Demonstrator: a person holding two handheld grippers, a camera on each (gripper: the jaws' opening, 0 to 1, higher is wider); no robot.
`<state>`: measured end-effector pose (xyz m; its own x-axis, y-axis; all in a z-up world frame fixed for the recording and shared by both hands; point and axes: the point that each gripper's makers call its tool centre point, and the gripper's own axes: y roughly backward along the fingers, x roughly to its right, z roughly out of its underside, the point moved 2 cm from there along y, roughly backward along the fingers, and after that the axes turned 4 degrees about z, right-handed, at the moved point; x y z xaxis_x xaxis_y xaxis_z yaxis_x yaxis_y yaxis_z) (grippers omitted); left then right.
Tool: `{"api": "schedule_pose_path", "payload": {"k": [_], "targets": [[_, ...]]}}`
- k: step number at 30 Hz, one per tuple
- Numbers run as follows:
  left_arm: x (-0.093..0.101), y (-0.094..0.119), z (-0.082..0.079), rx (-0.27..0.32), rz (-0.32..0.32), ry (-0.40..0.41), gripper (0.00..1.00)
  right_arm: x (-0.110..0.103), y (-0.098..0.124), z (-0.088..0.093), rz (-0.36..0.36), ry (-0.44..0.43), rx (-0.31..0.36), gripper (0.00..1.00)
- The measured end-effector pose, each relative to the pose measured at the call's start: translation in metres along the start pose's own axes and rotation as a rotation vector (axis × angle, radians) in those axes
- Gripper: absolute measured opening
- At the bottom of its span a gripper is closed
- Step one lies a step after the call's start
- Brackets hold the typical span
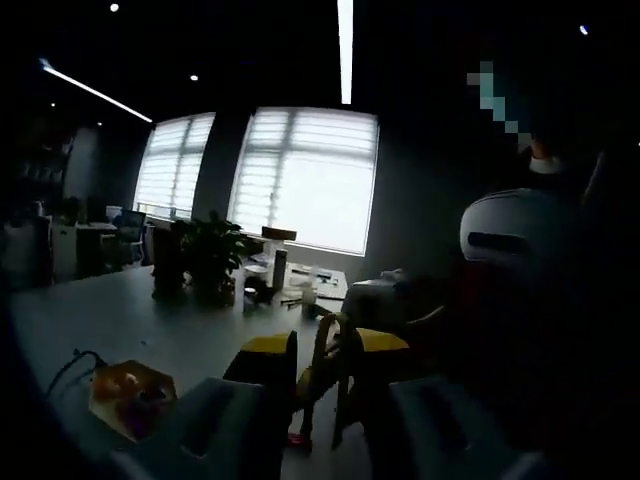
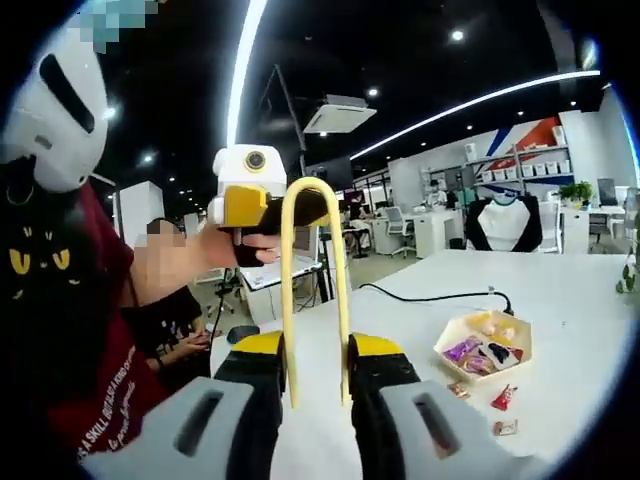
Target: Place the target food into the container with the food tongs after gripping and lifting it, then release it inside without dropping or visibly crushing the food.
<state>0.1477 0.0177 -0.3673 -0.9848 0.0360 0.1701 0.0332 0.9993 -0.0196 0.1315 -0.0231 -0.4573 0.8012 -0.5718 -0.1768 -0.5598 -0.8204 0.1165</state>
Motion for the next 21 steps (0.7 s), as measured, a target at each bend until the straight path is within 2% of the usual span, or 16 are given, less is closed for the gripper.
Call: {"api": "schedule_pose_path", "payload": {"k": [2,4,5,6,7,10,11,13,15,18,21], "targets": [[-0.009,0.010,-0.002,0.028,-0.063,0.008,0.23,0.019,0.006,0.001,0.113,-0.046,0.024,0.21],[-0.018,0.018,0.000,0.037,-0.120,0.016,0.23,0.034,0.013,0.003,0.200,-0.057,0.040,0.21],[-0.023,0.024,0.001,0.045,-0.160,0.017,0.23,0.042,0.017,0.005,0.237,-0.090,0.056,0.21],[-0.026,0.027,0.001,0.056,-0.176,0.018,0.23,0.046,0.019,0.006,0.251,-0.114,0.067,0.22],[-0.028,0.030,0.002,0.069,-0.193,0.031,0.22,0.058,0.025,0.006,0.320,-0.124,0.083,0.22],[-0.035,0.041,0.003,0.107,-0.253,0.026,0.22,0.074,0.035,0.012,0.421,-0.105,0.079,0.22],[-0.040,0.045,0.003,0.109,-0.294,0.015,0.22,0.080,0.038,0.012,0.461,-0.096,0.091,0.22],[-0.049,0.053,0.006,0.077,-0.376,-0.028,0.22,0.086,0.043,0.013,0.506,-0.110,0.103,0.22],[-0.053,0.057,0.007,0.055,-0.425,-0.059,0.22,0.090,0.047,0.015,0.534,-0.131,0.118,0.22],[-0.052,0.059,0.008,0.053,-0.434,-0.051,0.22,0.094,0.050,0.017,0.575,-0.136,0.123,0.22],[-0.058,0.066,0.016,0.014,-0.510,-0.048,0.22,0.096,0.052,0.019,0.599,-0.114,0.120,0.22]]}}
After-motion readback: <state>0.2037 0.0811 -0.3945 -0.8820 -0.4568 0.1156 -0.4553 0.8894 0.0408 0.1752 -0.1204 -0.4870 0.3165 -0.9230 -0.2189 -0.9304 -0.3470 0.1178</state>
